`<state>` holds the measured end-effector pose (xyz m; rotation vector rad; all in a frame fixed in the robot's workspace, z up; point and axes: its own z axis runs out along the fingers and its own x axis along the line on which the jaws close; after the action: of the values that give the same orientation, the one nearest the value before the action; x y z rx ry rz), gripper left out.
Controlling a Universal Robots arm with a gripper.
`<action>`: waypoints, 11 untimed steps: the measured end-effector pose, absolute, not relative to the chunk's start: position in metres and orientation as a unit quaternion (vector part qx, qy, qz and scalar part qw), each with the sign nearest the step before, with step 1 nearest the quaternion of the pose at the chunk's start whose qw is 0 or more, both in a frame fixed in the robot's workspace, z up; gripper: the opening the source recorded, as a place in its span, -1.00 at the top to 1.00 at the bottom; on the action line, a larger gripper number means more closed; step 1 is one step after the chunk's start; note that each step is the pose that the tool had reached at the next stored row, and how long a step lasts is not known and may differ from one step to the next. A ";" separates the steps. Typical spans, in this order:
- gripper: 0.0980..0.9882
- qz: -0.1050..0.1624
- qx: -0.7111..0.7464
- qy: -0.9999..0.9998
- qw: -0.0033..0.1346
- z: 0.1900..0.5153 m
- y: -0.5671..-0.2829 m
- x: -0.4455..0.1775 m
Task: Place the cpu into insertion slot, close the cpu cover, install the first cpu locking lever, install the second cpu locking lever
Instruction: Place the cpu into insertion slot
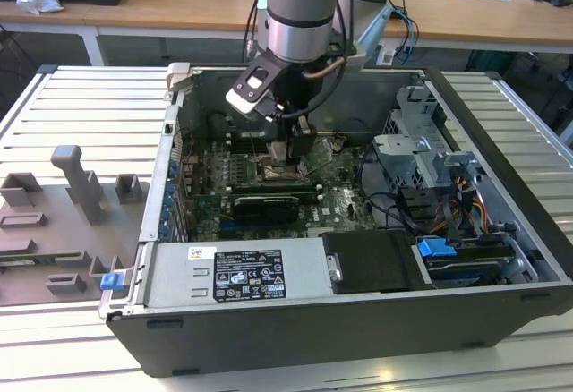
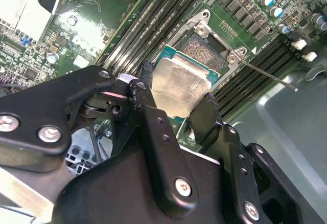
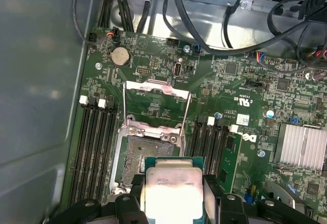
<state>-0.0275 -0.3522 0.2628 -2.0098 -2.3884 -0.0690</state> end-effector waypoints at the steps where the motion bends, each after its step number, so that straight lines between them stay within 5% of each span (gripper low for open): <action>1: 0.00 -0.022 -0.644 -0.765 0.010 0.262 -0.352 -0.027; 11: 0.00 -0.024 -0.657 -0.753 0.008 0.251 -0.350 -0.028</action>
<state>-0.0275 -0.3502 0.2510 -2.0530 -2.3547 -0.0749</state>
